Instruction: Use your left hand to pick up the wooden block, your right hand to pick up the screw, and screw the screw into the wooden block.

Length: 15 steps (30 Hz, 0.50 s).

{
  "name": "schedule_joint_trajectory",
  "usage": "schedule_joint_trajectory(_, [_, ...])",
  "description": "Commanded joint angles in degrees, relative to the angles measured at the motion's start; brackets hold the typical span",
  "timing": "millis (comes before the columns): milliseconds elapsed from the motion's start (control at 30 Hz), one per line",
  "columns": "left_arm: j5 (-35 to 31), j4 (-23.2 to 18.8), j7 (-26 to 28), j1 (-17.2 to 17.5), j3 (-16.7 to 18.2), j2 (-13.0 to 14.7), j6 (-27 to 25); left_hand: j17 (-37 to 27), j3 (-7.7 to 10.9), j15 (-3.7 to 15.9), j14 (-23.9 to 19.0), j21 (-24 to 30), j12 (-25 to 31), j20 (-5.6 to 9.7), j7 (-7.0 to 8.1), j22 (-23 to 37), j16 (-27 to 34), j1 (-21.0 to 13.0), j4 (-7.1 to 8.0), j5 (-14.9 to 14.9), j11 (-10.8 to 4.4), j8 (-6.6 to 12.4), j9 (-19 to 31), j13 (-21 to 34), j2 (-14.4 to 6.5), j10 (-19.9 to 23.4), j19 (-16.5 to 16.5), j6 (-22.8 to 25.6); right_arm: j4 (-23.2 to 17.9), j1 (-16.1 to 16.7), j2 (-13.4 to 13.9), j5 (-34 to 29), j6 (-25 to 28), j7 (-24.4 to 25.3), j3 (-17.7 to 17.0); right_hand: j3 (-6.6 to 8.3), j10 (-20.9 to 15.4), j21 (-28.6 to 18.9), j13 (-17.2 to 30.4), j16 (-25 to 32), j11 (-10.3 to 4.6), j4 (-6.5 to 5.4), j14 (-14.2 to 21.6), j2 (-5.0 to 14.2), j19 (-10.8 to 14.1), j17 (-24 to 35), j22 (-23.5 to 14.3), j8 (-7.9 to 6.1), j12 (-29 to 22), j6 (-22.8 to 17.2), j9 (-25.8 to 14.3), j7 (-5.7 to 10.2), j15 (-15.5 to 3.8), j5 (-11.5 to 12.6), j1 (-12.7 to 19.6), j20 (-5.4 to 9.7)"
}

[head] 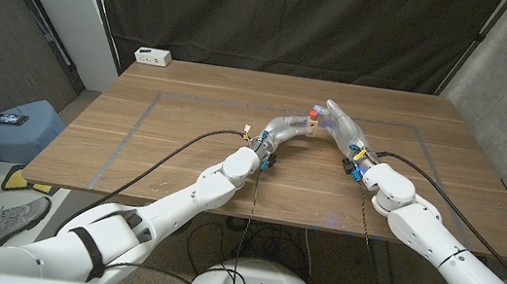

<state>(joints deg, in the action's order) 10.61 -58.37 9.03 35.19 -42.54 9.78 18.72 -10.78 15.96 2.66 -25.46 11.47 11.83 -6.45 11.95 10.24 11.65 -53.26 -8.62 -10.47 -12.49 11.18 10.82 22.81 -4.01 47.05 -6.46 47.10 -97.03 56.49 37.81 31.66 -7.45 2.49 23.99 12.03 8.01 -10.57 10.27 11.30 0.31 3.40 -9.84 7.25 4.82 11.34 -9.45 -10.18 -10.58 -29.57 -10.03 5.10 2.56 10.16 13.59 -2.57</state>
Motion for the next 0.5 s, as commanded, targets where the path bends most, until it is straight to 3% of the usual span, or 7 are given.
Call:
schedule_joint_trajectory(33, [0.23,1.54,-0.36,-0.81,-0.02,-0.51,0.62,-0.13,0.5,4.78,-0.2,0.22,0.35,-0.61,-0.1,0.24,0.32,0.25,-0.02,-0.48,-0.11,0.45,0.16,0.17,0.01,-0.15,-0.19,0.58,0.13,-0.22,0.0,0.49,0.9,-0.02,0.05,0.18,0.48,-0.01,0.11,0.12,-0.21,-0.16,-2.34,-0.12,-0.13,0.25,-0.2,-0.46,-0.17,-0.77,-0.18,-0.03,0.35,0.18,-0.39,-0.15])
schedule_joint_trajectory(500, [0.24,1.62,-0.41,-0.99,0.01,-0.42,0.6,-0.13,0.49,4.81,-0.2,0.23,0.37,-0.47,-0.15,0.24,0.32,0.3,-0.01,-0.46,-0.12,0.46,0.16,0.17,0.06,-0.11,-0.22,0.61,1.34,-0.67,-0.87,0.13,-0.42,-0.29,0.46,0.31,0.53,-0.05,0.11,0.14,-0.23,-0.12,-2.32,-0.1,-0.12,0.22,-0.2,-0.4,-0.18,-0.71,-0.18,0.0,0.27,0.23,-0.45,-0.09])
